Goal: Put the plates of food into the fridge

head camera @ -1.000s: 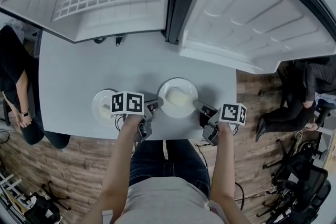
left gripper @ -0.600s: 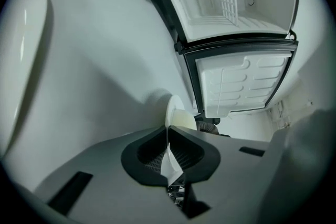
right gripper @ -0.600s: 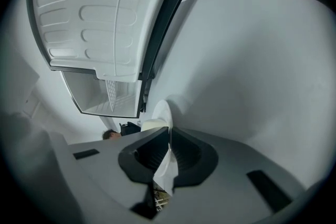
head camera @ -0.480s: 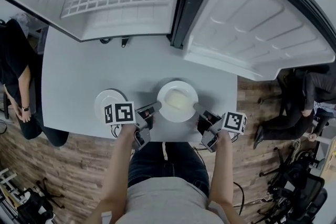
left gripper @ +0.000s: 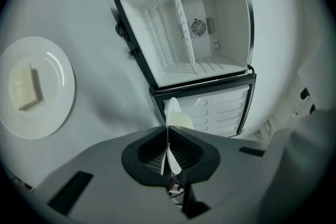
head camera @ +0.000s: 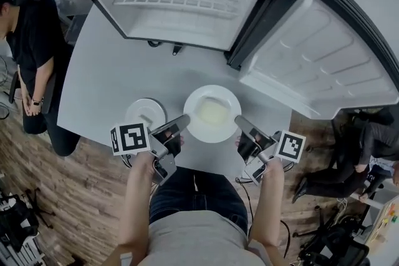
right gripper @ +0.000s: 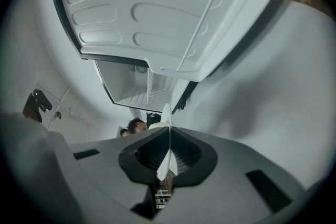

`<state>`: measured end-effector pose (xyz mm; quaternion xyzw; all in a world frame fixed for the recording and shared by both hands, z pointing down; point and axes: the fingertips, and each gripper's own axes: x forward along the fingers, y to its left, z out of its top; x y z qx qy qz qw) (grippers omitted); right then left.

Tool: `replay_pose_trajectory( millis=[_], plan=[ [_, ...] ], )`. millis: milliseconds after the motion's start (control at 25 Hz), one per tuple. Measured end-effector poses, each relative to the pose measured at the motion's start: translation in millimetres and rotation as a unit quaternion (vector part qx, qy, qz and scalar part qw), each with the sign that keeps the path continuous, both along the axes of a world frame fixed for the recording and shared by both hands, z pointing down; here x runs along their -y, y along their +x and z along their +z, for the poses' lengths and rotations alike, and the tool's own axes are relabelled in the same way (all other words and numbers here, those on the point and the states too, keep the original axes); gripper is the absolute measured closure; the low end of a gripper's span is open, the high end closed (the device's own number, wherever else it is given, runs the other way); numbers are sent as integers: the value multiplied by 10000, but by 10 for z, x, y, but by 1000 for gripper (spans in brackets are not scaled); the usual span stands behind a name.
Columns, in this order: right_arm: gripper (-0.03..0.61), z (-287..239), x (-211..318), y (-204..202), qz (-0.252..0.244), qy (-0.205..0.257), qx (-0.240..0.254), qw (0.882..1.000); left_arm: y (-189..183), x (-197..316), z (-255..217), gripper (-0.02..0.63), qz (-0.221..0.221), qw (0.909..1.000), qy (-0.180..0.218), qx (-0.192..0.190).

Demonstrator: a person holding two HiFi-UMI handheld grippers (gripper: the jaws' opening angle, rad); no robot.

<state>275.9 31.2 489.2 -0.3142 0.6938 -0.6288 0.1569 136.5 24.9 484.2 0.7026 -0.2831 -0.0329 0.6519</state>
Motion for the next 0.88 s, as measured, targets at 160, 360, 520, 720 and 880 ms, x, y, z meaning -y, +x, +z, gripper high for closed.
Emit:
replay_pose_trajectory(
  millis=[160, 360, 520, 720, 880],
  plan=[
    [555, -167, 53, -212, -222, 102, 82, 9997, -215, -22, -187, 594, -370, 9992, 112, -67],
    [555, -338, 207, -548, -517, 177, 189, 9983, -531, 4, -415, 597, -967, 9945, 253, -302],
    [555, -485, 306, -805, -725, 312, 173, 9967, -784, 38, -524, 597, -1267, 9906, 365, -349],
    [555, -631, 483, -1098, -721, 443, 175, 9963, -1090, 178, -633, 597, -1387, 9884, 455, -426],
    [555, -735, 660, -1331, -548, 525, 205, 9969, -1334, 394, -737, 597, -1275, 9891, 548, -496]
  ],
)
